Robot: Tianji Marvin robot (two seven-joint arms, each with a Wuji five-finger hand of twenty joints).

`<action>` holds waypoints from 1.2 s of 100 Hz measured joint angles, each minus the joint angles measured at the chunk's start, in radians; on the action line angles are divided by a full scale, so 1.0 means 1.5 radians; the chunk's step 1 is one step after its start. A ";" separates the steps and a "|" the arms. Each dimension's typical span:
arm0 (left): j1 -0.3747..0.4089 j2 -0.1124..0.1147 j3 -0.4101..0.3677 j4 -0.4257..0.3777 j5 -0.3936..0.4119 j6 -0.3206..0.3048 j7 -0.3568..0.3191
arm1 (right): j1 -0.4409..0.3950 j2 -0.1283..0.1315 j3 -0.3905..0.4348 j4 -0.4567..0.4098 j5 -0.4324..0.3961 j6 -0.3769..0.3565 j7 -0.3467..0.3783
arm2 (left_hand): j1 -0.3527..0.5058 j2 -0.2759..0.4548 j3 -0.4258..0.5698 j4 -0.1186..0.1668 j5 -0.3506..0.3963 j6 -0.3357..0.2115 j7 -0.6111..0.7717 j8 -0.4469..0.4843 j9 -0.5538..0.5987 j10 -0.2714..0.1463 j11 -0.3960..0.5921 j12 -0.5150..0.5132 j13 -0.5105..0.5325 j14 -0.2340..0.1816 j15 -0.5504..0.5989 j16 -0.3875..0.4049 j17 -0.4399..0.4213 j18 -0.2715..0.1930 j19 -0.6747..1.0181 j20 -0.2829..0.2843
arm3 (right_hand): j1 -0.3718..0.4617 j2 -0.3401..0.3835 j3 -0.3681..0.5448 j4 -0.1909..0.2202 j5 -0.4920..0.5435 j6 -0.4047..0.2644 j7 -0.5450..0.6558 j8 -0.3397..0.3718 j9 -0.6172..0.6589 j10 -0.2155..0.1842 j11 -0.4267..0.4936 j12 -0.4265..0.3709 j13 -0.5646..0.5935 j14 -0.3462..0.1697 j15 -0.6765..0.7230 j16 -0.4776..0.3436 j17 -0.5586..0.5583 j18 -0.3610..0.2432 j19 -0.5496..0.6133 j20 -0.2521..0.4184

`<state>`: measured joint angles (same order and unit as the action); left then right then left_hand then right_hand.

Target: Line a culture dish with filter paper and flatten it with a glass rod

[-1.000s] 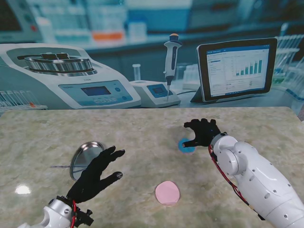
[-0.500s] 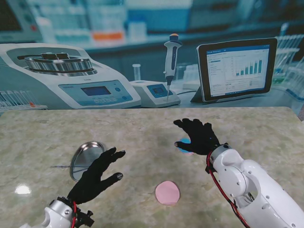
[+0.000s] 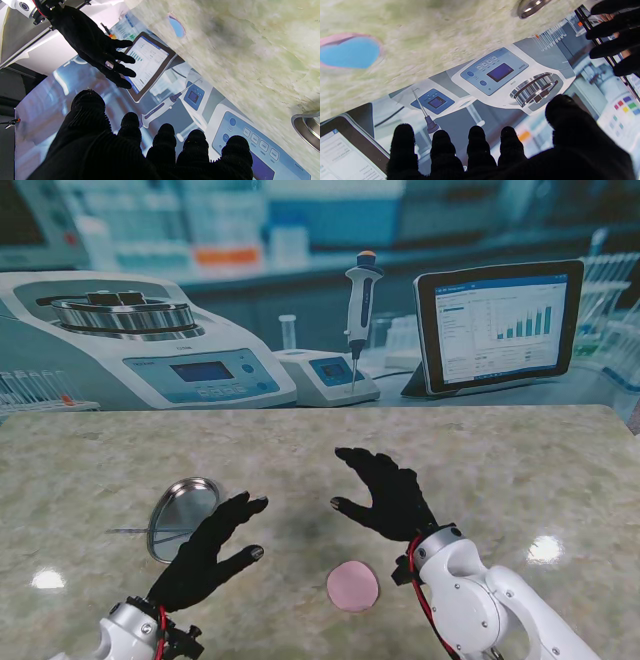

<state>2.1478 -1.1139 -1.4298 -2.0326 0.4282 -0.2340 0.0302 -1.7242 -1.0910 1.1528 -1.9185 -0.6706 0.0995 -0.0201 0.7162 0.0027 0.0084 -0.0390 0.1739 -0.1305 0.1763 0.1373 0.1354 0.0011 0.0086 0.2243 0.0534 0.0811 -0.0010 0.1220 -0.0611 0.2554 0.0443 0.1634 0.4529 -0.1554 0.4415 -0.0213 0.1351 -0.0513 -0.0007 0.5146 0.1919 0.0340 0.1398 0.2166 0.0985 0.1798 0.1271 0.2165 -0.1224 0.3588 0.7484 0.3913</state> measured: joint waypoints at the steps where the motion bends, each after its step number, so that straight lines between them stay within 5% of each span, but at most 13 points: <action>1: 0.000 0.000 0.000 0.000 0.000 0.000 0.000 | -0.001 -0.001 -0.002 0.000 0.002 0.000 -0.004 | 0.000 0.000 0.000 0.000 0.000 0.000 -0.001 0.000 0.000 0.000 0.000 0.000 0.000 0.000 0.000 0.000 0.000 0.000 0.000 0.000 | 0.001 0.000 0.000 0.000 0.000 0.000 0.000 0.000 0.000 0.000 0.000 0.000 0.000 0.000 0.000 0.000 0.000 0.000 0.000 0.000; 27: -0.003 -0.001 0.011 0.000 -0.002 0.003 0.006 | -0.022 -0.012 -0.025 0.011 0.044 -0.022 -0.029 | 0.000 0.000 0.000 0.000 0.000 0.001 -0.003 -0.001 0.000 0.000 0.000 0.000 0.000 0.000 0.000 0.000 0.000 0.000 0.000 0.000 | 0.010 0.032 -0.023 0.026 0.000 -0.015 -0.015 -0.060 -0.007 0.000 -0.033 0.000 -0.001 -0.001 -0.016 0.000 -0.004 -0.001 -0.030 0.000; 44: -0.009 -0.002 0.019 0.000 -0.004 0.008 0.015 | -0.040 -0.015 -0.028 0.023 0.084 -0.065 -0.037 | 0.000 0.000 0.000 0.000 0.000 0.002 -0.018 -0.009 0.000 0.000 0.000 0.000 0.000 0.000 0.000 0.000 0.000 0.000 0.000 0.000 | -0.045 0.041 -0.067 0.023 0.001 -0.034 -0.016 -0.099 -0.007 -0.001 -0.041 0.000 -0.001 -0.005 -0.018 0.000 -0.006 -0.002 -0.045 0.000; 63: -0.012 -0.005 0.025 0.004 -0.004 0.014 0.031 | -0.060 -0.018 -0.024 0.035 0.114 -0.083 -0.037 | 0.000 0.008 -0.004 0.000 -0.001 0.016 -0.026 -0.011 0.000 0.000 0.000 -0.002 0.000 0.000 0.000 0.000 0.000 0.000 0.000 0.000 | -0.046 0.057 -0.078 0.015 0.001 -0.049 -0.016 -0.101 -0.007 -0.002 -0.041 0.010 -0.006 -0.037 -0.033 0.000 -0.008 -0.019 -0.075 0.000; 109: -0.013 -0.013 0.034 0.007 -0.015 0.026 0.057 | -0.073 -0.018 -0.028 0.057 0.105 -0.094 -0.045 | -0.033 0.025 -0.011 0.000 -0.001 0.032 -0.035 -0.017 0.000 0.000 0.000 -0.015 0.000 0.000 0.000 -0.007 0.000 0.000 0.000 0.000 | -0.046 0.057 -0.082 0.015 0.001 -0.056 -0.016 -0.101 -0.007 -0.003 -0.041 0.020 -0.006 -0.044 -0.034 0.000 -0.008 -0.025 -0.093 0.007; 120: -0.012 -0.014 0.023 0.006 -0.017 0.032 0.050 | -0.073 -0.018 -0.028 0.058 0.103 -0.095 -0.045 | -0.023 0.025 -0.011 0.000 -0.001 0.039 -0.022 -0.008 0.000 0.000 0.002 0.017 0.000 0.000 0.003 0.042 0.000 0.000 0.000 0.008 | -0.046 0.057 -0.082 0.015 0.001 -0.056 -0.016 -0.101 -0.007 -0.009 -0.041 0.025 -0.006 -0.045 -0.034 0.000 -0.008 -0.026 -0.100 0.009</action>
<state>2.1305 -1.1346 -1.3948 -2.0233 0.4031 -0.1854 0.1052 -1.8337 -1.1175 1.1105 -1.8313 -0.5167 -0.0430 -0.0877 0.6810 0.0408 -0.0080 -0.0393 0.1727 -0.0720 0.1438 0.1246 0.1354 0.0011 0.0120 0.2503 0.0534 0.0810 0.0031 0.1847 -0.0611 0.2555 0.0441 0.1748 0.3840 -0.0695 0.3182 0.0011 0.1362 -0.1360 -0.0247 0.3628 0.1813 0.0210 0.0777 0.2547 0.0891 0.1128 0.0758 0.2164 -0.1346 0.3203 0.5990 0.4047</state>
